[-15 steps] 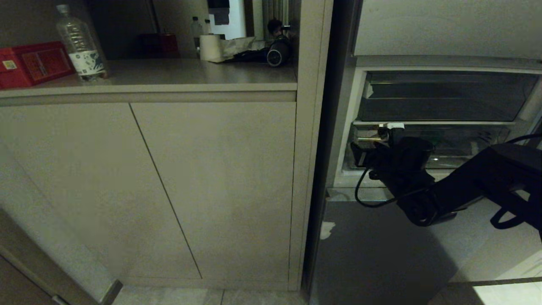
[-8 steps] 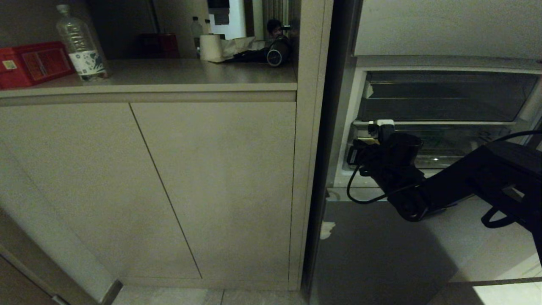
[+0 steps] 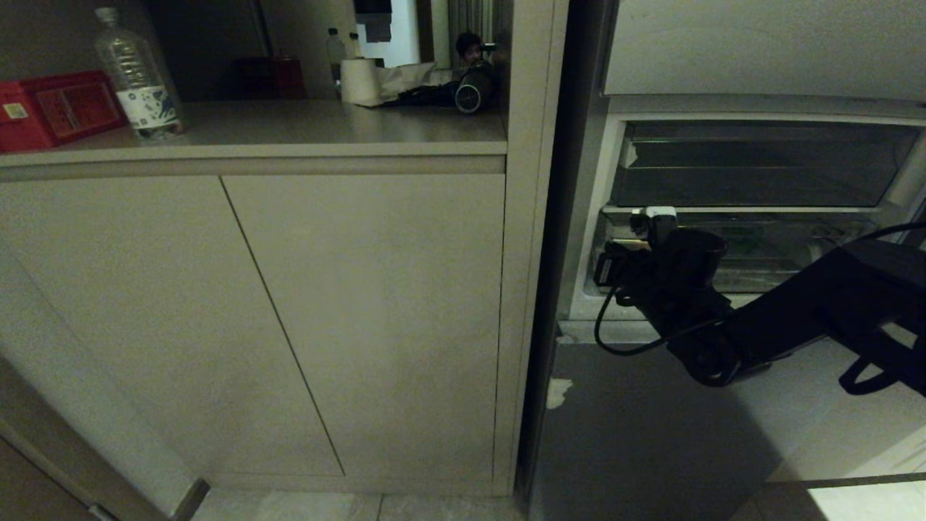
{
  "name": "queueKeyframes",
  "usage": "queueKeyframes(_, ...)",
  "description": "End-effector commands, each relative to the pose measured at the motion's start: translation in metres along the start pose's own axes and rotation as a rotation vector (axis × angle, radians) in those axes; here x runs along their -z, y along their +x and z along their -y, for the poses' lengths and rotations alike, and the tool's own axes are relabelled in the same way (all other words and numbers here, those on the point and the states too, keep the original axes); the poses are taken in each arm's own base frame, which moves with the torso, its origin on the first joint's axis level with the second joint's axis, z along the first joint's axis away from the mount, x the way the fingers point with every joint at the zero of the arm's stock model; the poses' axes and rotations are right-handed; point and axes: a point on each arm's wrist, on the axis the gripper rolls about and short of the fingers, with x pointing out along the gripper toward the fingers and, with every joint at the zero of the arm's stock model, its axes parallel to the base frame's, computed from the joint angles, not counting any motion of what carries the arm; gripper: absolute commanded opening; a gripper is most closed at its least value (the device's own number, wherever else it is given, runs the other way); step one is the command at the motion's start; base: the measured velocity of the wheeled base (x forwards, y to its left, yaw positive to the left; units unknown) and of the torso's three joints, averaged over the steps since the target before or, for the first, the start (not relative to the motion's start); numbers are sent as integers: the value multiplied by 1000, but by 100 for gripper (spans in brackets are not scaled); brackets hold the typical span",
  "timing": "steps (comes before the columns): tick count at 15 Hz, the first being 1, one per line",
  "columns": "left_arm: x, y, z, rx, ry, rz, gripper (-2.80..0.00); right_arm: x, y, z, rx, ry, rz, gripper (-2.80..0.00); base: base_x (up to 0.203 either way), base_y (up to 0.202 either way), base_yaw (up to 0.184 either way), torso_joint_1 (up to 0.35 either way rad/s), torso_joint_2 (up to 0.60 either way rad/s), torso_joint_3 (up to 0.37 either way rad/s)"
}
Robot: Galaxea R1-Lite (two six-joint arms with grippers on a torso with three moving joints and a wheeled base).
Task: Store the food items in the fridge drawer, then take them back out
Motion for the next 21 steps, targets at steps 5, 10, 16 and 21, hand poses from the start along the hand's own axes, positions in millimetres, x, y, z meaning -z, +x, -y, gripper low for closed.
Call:
queueKeyframes(5, 0, 0, 0, 0, 0, -2, -280, -11, -49, -15, -5, 4, -50, -280, 0, 0, 0, 0, 0, 0)
queueKeyframes(10, 0, 0, 0, 0, 0, -2, -280, -13, -90, -14, 7, 4, -69, 0, 0, 0, 0, 0, 0, 0)
queueKeyframes(16, 0, 0, 0, 0, 0, -2, -280, -56, -148, 3, 14, 69, -12, 0, 0, 0, 0, 0, 0, 0)
queueKeyframes(21, 0, 0, 0, 0, -1, -2, -280, -116, -156, 43, 150, 47, -39, 0, 0, 0, 0, 0, 0, 0)
